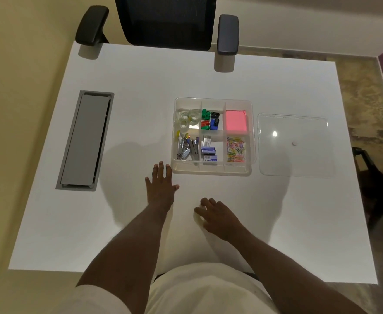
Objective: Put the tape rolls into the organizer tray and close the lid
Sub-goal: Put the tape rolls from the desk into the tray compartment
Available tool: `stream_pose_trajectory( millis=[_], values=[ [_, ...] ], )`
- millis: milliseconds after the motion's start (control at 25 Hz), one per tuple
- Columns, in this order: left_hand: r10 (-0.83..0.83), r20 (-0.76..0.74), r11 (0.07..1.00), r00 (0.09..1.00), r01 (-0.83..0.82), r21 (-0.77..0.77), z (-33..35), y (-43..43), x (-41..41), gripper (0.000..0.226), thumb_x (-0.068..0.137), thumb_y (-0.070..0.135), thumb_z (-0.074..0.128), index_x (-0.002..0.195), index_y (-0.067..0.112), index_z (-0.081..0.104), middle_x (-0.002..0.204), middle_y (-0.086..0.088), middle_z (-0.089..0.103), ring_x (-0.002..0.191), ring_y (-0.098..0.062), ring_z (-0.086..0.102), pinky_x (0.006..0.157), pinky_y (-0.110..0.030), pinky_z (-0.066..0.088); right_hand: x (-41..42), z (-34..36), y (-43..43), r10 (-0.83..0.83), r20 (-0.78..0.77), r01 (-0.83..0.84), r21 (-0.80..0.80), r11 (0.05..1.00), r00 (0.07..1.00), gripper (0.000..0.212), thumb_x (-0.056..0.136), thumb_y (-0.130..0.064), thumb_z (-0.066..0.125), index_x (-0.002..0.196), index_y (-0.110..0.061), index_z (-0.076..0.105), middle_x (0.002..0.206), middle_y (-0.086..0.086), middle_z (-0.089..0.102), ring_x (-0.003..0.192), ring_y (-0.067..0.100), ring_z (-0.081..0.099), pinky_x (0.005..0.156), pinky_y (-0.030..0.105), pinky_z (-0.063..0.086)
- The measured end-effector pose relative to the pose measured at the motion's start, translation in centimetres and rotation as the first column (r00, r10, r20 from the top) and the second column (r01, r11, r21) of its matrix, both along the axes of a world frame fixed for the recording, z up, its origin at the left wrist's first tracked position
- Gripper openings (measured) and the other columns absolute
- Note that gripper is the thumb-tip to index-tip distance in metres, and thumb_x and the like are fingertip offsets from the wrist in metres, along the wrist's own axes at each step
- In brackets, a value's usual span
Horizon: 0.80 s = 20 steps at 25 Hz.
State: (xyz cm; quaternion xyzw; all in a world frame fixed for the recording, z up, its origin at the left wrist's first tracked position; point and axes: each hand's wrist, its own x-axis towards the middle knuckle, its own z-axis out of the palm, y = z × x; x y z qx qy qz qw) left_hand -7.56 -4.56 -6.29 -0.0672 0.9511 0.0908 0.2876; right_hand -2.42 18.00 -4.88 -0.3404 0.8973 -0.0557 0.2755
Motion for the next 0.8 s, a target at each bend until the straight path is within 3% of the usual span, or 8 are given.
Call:
stream_pose_trajectory(
  millis=[160,320,480,560,800],
  values=[
    [-0.002,0.003,1.0,1.0,0.002,-0.003,-0.1,0.1,0.1,0.084,0.106,0.05,0.044,0.165,0.016,-0.006,0.173,-0.01,-0.016,0.161,-0.03,-0.014,0.13,-0.059,0.012,-0.3,0.1,-0.4,-0.006,-0.039,0.005,-0.025,1.0,0.999,0.044,0.095,-0.017,0.055,0.138,-0.014,0.049,0.136,0.011,0.051,0.112,0.027,0.054,0.089,0.039,0.05],
    [0.005,-0.002,1.0,1.0,-0.005,0.006,0.0,0.1,0.1,0.084,0.106,0.05,0.044,0.165,0.017,-0.006,0.173,-0.009,-0.016,0.161,-0.03,-0.014,0.13,-0.059,0.011,-3.0,1.0,-0.7,-0.086,-0.122,0.072,-0.114,0.991,0.989,0.054,0.088,-0.024,0.072,0.137,-0.015,0.053,0.133,0.011,0.056,0.109,0.026,0.059,0.088,0.037,0.054],
    [0.024,0.001,1.0,1.0,-0.024,0.02,0.0,0.1,0.2,0.086,0.106,0.05,0.046,0.165,0.017,-0.007,0.173,-0.009,-0.016,0.161,-0.03,-0.014,0.13,-0.059,0.01,-9.1,2.7,-1.5,-0.2,-0.179,0.158,-0.222,0.962,0.963,0.058,0.086,-0.029,0.078,0.137,-0.016,0.053,0.133,0.01,0.058,0.111,0.022,0.062,0.091,0.034,0.056],
    [0.016,-0.018,1.0,1.0,-0.015,0.016,-0.2,0.0,0.2,0.085,0.106,0.049,0.046,0.165,0.016,-0.005,0.174,-0.009,-0.015,0.161,-0.03,-0.012,0.13,-0.059,0.013,-12.8,3.8,-2.2,-0.241,-0.191,0.19,-0.252,0.949,0.951,0.056,0.086,-0.03,0.078,0.135,-0.018,0.054,0.131,0.009,0.057,0.107,0.02,0.062,0.085,0.03,0.057],
    [0.019,-0.036,1.0,0.999,-0.018,0.02,-0.8,0.0,0.4,0.084,0.106,0.05,0.042,0.165,0.018,-0.008,0.173,-0.009,-0.019,0.161,-0.03,-0.015,0.13,-0.058,0.011,-21.6,5.6,-4.6,-0.373,-0.158,0.32,-0.283,0.904,0.914,0.062,0.083,-0.017,0.081,0.137,-0.017,0.05,0.136,0.009,0.05,0.107,0.025,0.062,0.08,0.028,0.053]
  ],
)
